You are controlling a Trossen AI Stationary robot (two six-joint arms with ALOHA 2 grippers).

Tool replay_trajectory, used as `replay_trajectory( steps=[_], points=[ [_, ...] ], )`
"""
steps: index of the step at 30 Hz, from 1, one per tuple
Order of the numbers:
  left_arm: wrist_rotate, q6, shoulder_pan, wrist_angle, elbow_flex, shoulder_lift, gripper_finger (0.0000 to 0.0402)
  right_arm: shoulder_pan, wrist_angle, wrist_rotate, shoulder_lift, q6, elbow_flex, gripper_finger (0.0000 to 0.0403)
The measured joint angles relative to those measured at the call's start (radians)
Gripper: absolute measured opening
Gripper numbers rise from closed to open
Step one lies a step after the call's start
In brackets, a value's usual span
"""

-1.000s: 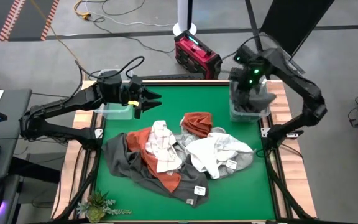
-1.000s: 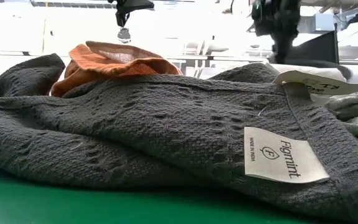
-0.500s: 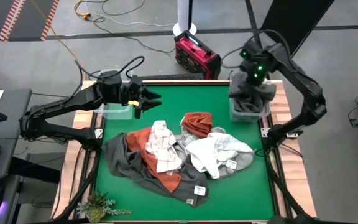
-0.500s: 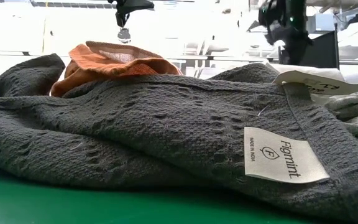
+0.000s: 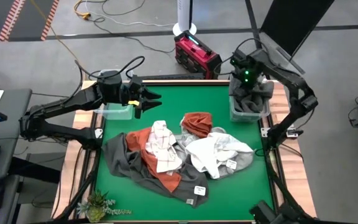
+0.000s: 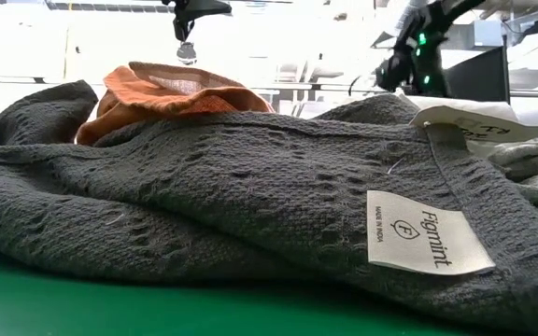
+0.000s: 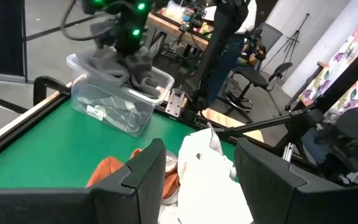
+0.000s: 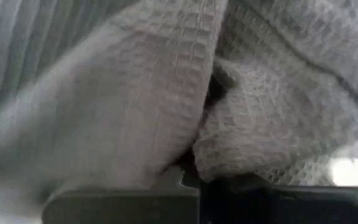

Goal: Sort towels by color in basket
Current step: Put the gray towel into the right transparent bin

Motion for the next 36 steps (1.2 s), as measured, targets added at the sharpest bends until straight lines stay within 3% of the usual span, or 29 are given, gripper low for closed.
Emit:
replay_trajectory(
  steps=[3,7,16,20,25,30,36],
  points=[
    [0.000,-0.001,-0.003,-0.002,0.000,0.000,0.0180,-0.038,0.103,-0.009,-0.003,0.001,-0.063,0.0025],
    [0.000,-0.004,-0.003,-0.005,0.000,0.000,0.0180,-0.084,0.210,-0.134,-0.002,0.031,-0.136,0.0025],
    [0.000,-0.002,-0.003,-0.003,0.000,0.000,0.0180,-0.114,0.203,-0.312,-0.006,-0.034,-0.193,0.0038],
    [0.000,0.009,-0.003,-0.003,0.000,0.000,0.0180,-0.065,0.118,-0.317,-0.025,-0.142,-0.188,0.0083],
    [0.000,0.020,-0.001,-0.002,0.000,0.000,0.0180,0.002,0.063,-0.307,-0.042,-0.172,-0.156,0.0172],
    [-0.025,0.024,-0.001,-0.002,0.000,0.000,0.0180,0.041,0.052,-0.167,-0.054,-0.153,-0.095,0.0255],
    [-0.046,0.018,-0.001,-0.002,0.000,0.000,0.0180,0.047,-0.010,-0.113,-0.067,-0.081,0.053,0.0284]
  ],
)
